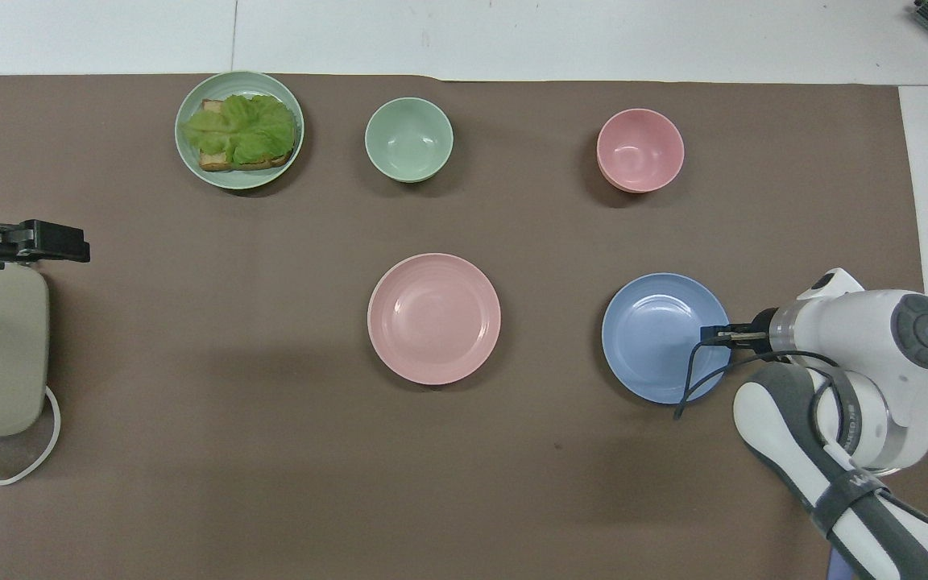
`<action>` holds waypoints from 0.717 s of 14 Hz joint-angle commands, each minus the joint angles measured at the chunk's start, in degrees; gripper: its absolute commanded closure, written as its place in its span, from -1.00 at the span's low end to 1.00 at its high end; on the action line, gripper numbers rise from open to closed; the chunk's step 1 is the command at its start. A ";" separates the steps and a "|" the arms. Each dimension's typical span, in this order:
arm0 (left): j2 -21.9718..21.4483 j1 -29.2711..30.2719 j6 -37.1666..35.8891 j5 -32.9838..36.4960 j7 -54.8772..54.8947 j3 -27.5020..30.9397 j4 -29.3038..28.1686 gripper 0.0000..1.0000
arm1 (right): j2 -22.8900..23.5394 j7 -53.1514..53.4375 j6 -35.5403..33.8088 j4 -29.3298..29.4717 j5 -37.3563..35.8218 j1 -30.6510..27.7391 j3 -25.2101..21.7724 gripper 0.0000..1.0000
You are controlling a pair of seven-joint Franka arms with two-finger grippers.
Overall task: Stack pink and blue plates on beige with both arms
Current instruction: 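Close the right gripper on the blue plate rim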
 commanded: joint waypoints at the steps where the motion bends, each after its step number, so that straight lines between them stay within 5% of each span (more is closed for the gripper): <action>1: -0.16 0.48 -0.87 0.93 0.68 -0.27 0.11 -1.00 | 0.29 -2.73 1.39 -0.58 2.44 -0.79 0.30 -0.28; 6: -0.16 0.48 -0.87 0.93 0.68 -0.27 0.11 -1.00 | 0.29 -2.55 0.87 -0.49 3.57 -0.79 0.30 0.87; 10: -0.16 0.48 -0.87 0.93 0.68 -0.27 0.11 -1.00 | 0.03 -2.47 0.43 -0.14 6.39 -0.53 0.30 1.00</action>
